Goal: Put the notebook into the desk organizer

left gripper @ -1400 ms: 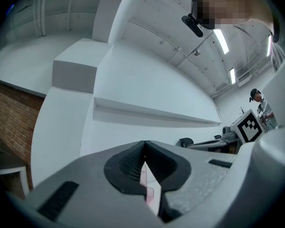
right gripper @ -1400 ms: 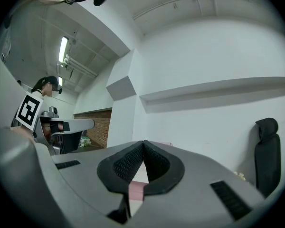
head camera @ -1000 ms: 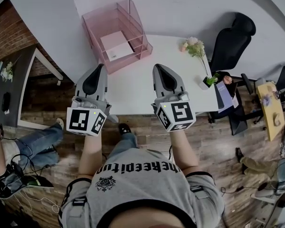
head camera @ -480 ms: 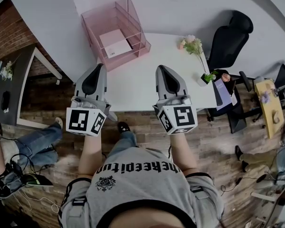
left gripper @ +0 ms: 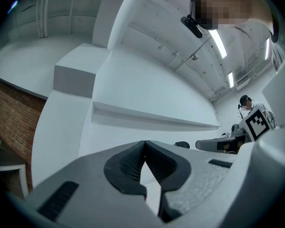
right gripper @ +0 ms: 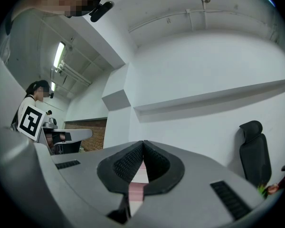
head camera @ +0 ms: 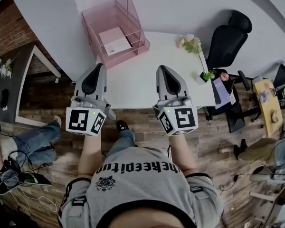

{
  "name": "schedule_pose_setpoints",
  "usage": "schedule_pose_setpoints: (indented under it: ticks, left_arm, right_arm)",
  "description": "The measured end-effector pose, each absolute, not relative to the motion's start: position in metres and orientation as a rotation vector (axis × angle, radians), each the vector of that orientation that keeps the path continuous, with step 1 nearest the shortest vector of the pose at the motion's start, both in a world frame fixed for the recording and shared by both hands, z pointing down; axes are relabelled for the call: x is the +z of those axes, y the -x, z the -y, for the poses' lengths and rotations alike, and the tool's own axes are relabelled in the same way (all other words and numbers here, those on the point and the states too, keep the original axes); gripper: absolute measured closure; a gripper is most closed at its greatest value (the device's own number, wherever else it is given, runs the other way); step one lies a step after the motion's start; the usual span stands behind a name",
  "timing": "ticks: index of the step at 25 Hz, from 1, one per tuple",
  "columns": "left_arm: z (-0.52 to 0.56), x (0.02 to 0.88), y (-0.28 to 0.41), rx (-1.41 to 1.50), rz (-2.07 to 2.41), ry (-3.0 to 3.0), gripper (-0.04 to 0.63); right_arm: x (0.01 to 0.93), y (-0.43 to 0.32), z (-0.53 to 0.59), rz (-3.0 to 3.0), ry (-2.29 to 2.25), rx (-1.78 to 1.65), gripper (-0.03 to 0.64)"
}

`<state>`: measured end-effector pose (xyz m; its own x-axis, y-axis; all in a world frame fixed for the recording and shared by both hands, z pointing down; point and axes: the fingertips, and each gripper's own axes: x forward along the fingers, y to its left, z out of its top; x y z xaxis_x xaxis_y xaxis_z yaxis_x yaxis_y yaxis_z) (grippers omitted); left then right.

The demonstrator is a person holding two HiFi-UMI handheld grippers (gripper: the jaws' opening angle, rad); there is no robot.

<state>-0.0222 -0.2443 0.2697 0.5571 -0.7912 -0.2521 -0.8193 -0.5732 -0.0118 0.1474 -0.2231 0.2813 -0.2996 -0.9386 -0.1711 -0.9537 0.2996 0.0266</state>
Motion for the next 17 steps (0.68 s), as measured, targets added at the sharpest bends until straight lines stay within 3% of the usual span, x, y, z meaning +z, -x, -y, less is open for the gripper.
schedule_pose_setpoints:
  ticks: [17]
  left_arm:
    - [0.2413,0.2712,0.02,0.329,-1.381,2.665,0.591]
  right_arm:
    - [0.2774,-0.1449,0.2192,-2.436,1.757,0.189,0.615]
